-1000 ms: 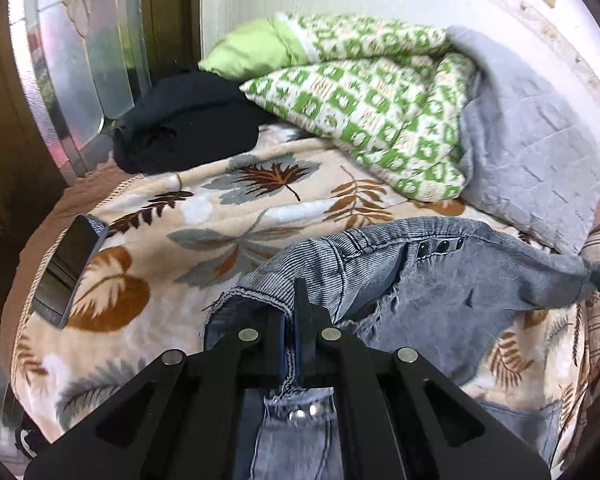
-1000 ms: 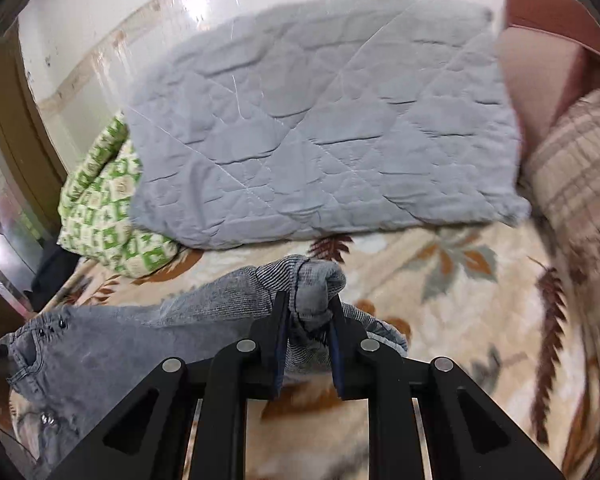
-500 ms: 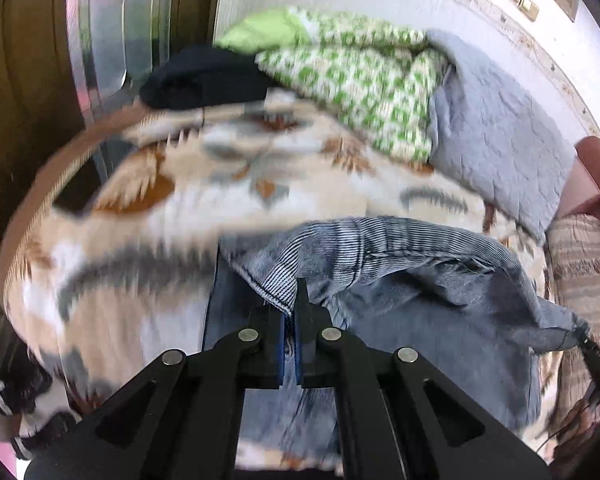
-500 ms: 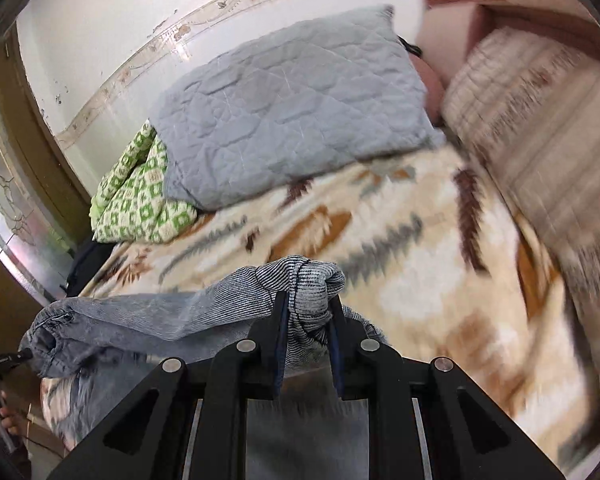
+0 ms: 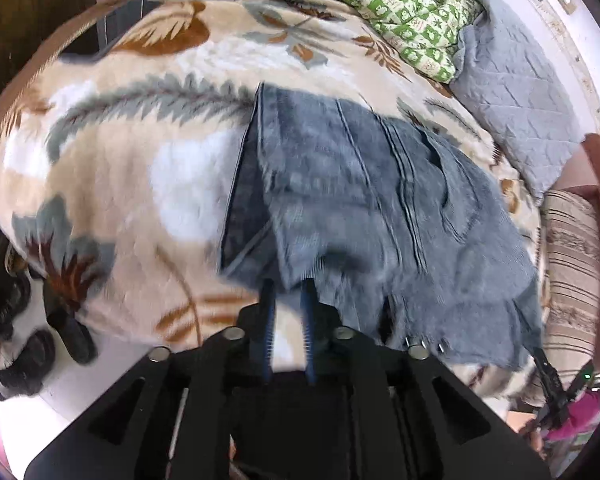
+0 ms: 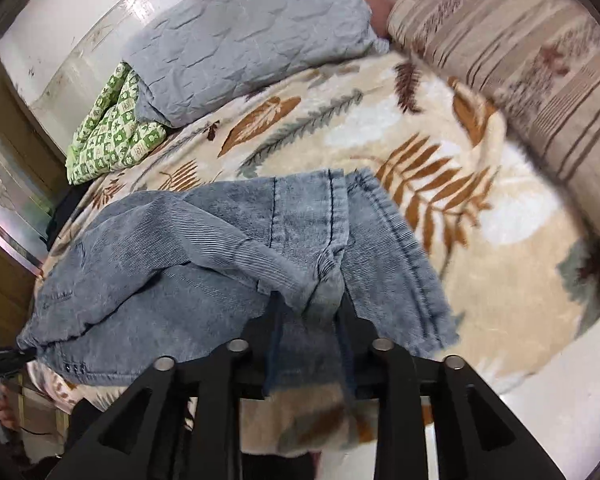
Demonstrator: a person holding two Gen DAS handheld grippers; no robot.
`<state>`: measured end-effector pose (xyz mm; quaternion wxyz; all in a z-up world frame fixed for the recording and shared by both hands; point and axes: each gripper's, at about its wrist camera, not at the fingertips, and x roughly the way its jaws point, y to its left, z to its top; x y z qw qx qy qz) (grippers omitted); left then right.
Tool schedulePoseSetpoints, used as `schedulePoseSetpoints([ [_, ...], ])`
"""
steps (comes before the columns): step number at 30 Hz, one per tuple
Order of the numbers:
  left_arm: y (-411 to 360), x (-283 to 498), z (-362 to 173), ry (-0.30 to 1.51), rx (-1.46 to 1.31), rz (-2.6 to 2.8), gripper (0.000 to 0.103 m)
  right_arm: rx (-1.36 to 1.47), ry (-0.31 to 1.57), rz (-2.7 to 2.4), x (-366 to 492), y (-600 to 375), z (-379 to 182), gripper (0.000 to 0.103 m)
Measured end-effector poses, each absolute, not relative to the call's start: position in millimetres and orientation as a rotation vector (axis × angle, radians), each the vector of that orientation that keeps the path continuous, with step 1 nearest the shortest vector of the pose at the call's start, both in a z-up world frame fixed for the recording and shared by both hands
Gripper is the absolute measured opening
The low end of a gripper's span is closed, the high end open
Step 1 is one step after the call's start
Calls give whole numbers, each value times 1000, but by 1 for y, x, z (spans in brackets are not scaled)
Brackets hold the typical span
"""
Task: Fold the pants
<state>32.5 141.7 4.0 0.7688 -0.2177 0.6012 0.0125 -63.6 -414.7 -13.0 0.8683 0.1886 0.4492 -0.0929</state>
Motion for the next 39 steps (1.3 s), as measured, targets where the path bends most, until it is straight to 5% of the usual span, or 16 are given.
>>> schedulePoseSetpoints([
  [3, 148, 14, 8, 1306, -602, -54, 46, 334, 911, -209, -73, -400, 6, 55],
  [8, 129, 26, 17, 1270, -607, -110, 60, 386, 902, -35, -55, -358, 18, 67],
  [26, 115, 79, -31, 1335, -704, -88, 60, 916, 962, 216, 56, -286, -76, 69],
  [28, 112, 86, -34, 1328, -695, -84, 60, 916, 958, 212, 61, -284, -78, 65],
  [29, 110, 89, -35, 1329, -685, -80, 54, 909, 960, 213, 63, -282, -77, 50],
  [30, 110, 91, -35, 1328, -679, -78, 38, 886, 969, 210, 65, -279, -76, 24],
  [31, 109, 92, -32, 1326, -681, -88, 31, 870, 974, 211, 66, -278, -74, 14],
  [34, 112, 88, -18, 1287, -676, -106, 17, 835, 939, 237, 62, -274, -58, 11],
  [39, 116, 73, 3, 1248, -672, -115, 17, 776, 880, 303, 41, -267, -19, 10],
])
